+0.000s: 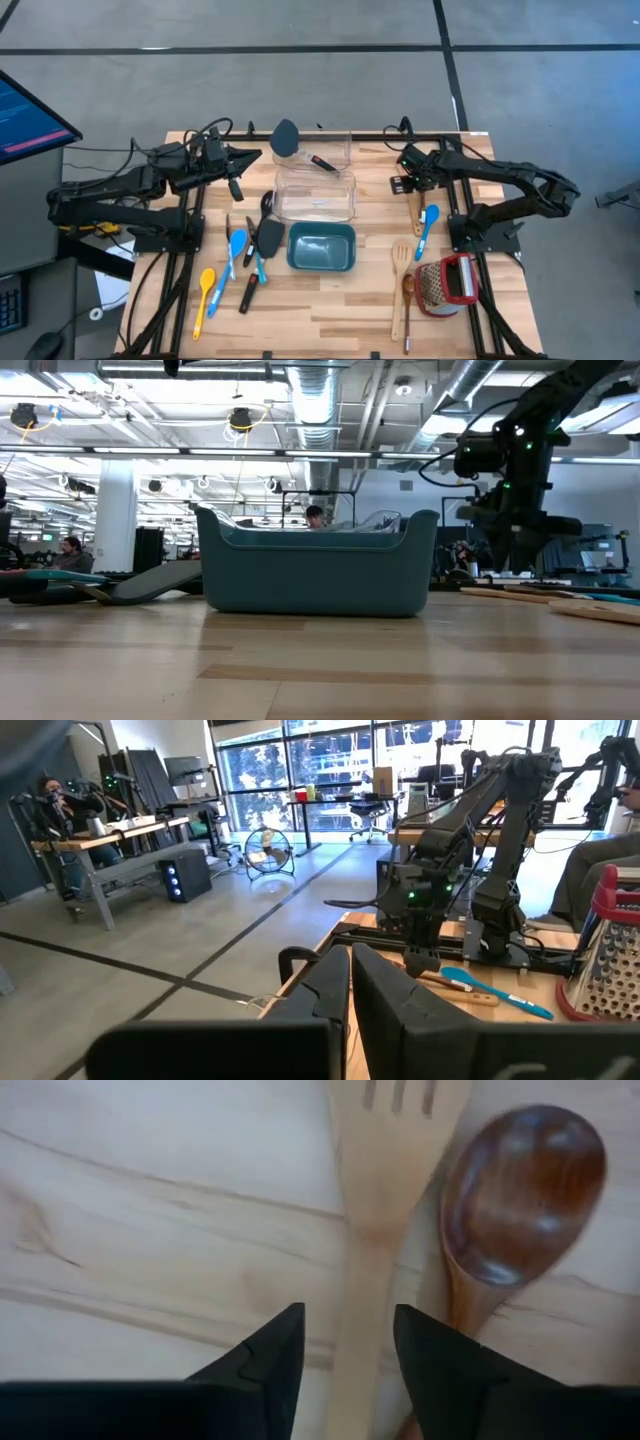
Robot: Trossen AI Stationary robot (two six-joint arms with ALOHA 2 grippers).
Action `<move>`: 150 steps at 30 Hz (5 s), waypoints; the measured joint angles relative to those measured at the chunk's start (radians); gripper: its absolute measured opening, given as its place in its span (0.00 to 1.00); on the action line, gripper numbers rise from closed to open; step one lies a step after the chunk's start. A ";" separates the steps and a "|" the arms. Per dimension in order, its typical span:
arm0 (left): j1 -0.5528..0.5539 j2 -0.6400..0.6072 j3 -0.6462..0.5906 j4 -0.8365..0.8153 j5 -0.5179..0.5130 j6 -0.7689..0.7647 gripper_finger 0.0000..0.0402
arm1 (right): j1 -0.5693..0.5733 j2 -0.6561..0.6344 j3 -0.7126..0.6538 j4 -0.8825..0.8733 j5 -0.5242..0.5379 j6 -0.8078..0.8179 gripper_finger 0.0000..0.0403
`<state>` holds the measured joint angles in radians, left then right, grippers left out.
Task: Pick & Place Kitchen Items
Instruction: Put the top wooden slotted spatula into the bottom transparent bin
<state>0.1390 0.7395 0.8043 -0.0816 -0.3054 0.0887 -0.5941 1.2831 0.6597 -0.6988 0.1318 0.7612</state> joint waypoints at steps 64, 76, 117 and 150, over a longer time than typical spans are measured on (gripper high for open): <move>0.000 0.000 0.000 0.000 0.000 0.000 0.01 | 0.068 -0.033 -0.034 0.122 0.078 0.044 0.14; 0.000 0.000 0.000 0.000 0.000 0.000 0.01 | 0.070 -0.150 0.130 0.127 0.177 -0.102 0.14; 0.000 0.000 0.000 0.001 -0.017 0.003 0.01 | 0.390 0.448 0.826 0.298 -0.011 -0.719 0.14; 0.000 0.000 0.000 0.000 -0.012 0.003 0.01 | 0.396 0.539 0.746 0.371 -0.087 -0.711 0.14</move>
<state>0.1387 0.7395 0.8047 -0.0816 -0.3176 0.0914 -0.1986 1.8217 1.4060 -0.3280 0.0444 0.0502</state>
